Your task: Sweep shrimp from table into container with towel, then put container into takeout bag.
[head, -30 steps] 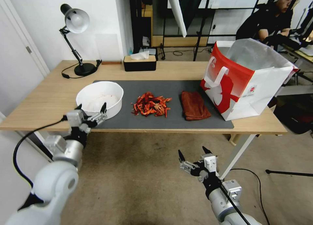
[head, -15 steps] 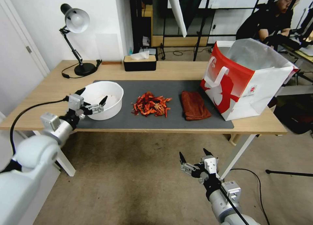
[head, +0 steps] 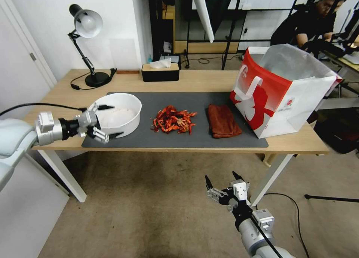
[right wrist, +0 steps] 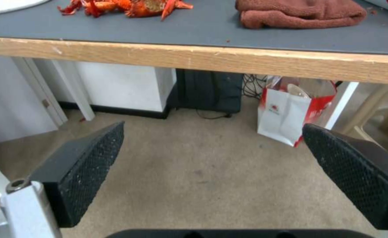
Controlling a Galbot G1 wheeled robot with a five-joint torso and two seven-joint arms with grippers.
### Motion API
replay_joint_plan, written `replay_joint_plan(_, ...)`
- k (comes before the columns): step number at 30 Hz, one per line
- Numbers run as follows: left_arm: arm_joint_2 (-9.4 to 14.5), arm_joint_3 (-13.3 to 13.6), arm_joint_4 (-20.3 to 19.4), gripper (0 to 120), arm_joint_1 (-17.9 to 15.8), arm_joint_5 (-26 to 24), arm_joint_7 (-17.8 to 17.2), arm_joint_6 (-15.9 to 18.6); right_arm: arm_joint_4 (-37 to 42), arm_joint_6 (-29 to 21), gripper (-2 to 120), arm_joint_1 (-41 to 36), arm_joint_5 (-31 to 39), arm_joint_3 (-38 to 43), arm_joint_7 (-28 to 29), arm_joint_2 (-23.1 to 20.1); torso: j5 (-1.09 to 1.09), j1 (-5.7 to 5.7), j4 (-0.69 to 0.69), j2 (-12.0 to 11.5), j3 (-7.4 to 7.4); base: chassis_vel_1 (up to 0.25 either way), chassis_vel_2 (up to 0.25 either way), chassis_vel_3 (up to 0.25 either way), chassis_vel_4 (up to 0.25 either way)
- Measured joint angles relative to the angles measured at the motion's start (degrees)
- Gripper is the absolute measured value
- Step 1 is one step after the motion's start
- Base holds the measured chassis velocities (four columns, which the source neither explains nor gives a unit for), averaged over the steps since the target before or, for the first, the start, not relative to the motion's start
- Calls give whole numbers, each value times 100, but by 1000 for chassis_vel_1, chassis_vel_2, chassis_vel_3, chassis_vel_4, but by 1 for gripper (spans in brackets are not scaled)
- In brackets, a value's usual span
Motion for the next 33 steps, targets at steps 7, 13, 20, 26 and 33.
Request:
replay_joint_plan(7, 116, 440, 361, 100, -599, 581, 432, -202, 32, 18, 100, -31, -20, -5, -1, -10, -1, 0, 0, 0, 0, 0, 0, 0, 0)
replay_joint_plan(13, 249, 985, 624, 100, -1299, 1062, 728, -400, 42, 48, 100, -65, -42, -22, -1, -12, 0, 0, 0, 0, 0, 0, 0, 0, 0)
replay_joint_plan(20, 171, 1687, 918, 100, -2054, 1543, 1045, -600, 10, 69, 100, -71, -46, -22, 4, -12, 1, 0, -1, 0, 0, 0, 0, 0, 0)
replay_joint_plan(26, 46, 2231, 1094, 100, -2497, 1784, 1245, -694, -32, 82, 100, -63, -47, -13, 9, -10, 0, 0, 0, 0, 0, 0, 0, 0, 0)
replay_joint_plan(33, -100, 2751, 1393, 86, -3029, 1955, 1387, -776, -89, 87, 100, -44, -53, -10, 24, 3, 0, 0, -1, 0, 0, 0, 0, 0, 0)
